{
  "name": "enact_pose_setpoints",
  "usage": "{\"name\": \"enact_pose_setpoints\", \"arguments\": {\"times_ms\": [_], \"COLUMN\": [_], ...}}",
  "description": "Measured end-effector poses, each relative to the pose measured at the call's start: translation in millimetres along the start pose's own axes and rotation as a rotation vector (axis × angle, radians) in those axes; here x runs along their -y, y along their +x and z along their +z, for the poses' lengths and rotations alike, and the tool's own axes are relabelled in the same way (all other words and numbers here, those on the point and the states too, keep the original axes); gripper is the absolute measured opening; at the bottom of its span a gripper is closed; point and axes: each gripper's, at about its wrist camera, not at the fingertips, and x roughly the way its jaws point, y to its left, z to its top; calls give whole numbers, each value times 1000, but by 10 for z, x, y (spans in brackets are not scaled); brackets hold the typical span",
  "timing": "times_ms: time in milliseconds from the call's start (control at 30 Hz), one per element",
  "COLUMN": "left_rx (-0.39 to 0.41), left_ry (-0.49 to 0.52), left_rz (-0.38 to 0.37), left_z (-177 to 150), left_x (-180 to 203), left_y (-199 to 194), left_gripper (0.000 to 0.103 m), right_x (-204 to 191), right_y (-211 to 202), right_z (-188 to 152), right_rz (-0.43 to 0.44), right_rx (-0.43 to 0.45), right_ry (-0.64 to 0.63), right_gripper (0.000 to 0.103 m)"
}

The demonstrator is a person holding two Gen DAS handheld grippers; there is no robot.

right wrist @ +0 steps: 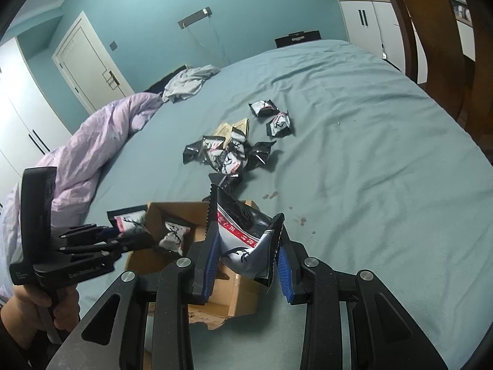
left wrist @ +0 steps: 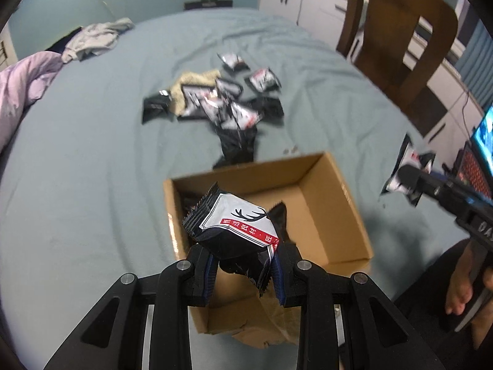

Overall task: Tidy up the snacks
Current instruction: 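Drop the left gripper's packet into the box and open the left gripper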

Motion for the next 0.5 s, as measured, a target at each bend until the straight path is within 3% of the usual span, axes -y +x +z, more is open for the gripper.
{"name": "enact_pose_setpoints", "arguments": {"times_ms": [100, 333, 500], "left_rx": [-56, -119, -130], "left_ry": [24, -33, 34], "left_rz": [45, 17, 55], "left_z": [-19, -38, -78], "left_x": [13, -111, 1], "left_y": [184, 319, 338], "left_gripper": [29, 29, 34], "right_x": [-19, -49, -103], "right_y": [15, 54, 82], "right_z": [9, -15, -23], "right_rz": [-10, -25, -44], "right_rx": [-1, -6, -15], "right_ry": [-11, -17, -45], "right_gripper": [32, 32, 32]}}
